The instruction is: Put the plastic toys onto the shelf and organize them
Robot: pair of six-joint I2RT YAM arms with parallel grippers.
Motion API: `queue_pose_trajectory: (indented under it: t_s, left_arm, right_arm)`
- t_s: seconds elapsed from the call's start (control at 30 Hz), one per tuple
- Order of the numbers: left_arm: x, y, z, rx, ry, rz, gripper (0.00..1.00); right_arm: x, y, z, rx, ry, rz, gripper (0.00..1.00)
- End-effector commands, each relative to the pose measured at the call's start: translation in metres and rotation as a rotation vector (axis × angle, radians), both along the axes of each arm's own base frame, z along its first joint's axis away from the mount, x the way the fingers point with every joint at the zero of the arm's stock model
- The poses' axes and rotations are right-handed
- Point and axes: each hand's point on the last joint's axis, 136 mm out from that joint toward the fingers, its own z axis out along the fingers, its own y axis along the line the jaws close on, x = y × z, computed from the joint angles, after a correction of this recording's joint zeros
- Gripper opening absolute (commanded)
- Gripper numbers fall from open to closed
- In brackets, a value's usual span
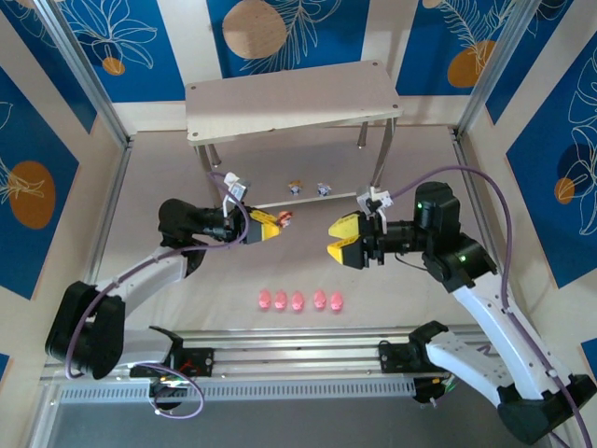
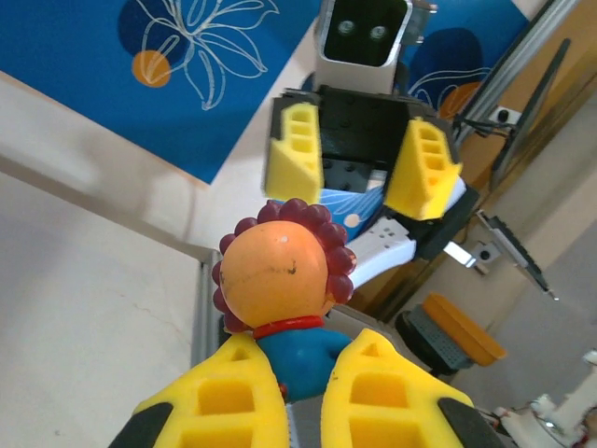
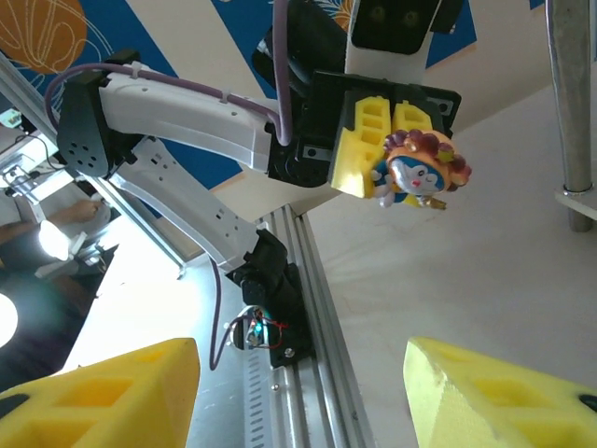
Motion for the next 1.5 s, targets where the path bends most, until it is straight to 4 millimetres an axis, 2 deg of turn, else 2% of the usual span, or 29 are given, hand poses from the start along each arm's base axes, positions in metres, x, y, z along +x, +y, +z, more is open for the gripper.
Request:
queue_pose_trajectory:
  t_s: [0.0, 0.23, 0.43, 0.57, 0.9, 1.1, 1.4, 1.47]
  left_arm:
    - [-0.022, 0.003, 0.022, -0.032, -0.096, -0.077, 0.11]
    - [-0.043, -0.009, 0.032, 0.001, -0.089, -0.200, 0.12]
    - [-0.049, -0.010, 0.035, 0.018, -0.088, -0.235, 0.13]
    - [-0.050, -0.010, 0.035, 0.019, -0.087, -0.240, 0.14]
    - [-0.051, -0.012, 0.040, 0.013, -0.095, -0.246, 0.15]
    - [-0.049, -0.013, 0.040, 0.008, -0.096, -0.240, 0.15]
    - [-0.051, -0.013, 0.041, 0.007, -0.103, -0.245, 0.15]
    - [-0.052, -0.013, 0.042, 0.005, -0.107, -0.246, 0.16]
  right_arm:
    - [0.011, 0.008, 0.000, -0.026, -0.090, 0.000, 0.61]
    - [0.030, 0.020, 0.009, 0.003, -0.249, 0.025, 0.60]
    - [0.022, 0.027, 0.019, 0.041, -0.344, 0.095, 0.64]
    - [0.006, 0.030, 0.027, 0.082, -0.405, 0.169, 0.64]
    - [-0.006, 0.046, 0.031, 0.056, -0.462, 0.220, 0.62]
    - [-0.007, 0.053, 0.031, 0.043, -0.470, 0.231, 0.56]
    - [-0.002, 0.062, 0.029, 0.019, -0.474, 0.220, 0.56]
    - [-0.002, 0.064, 0.028, 0.012, -0.472, 0.226, 0.51]
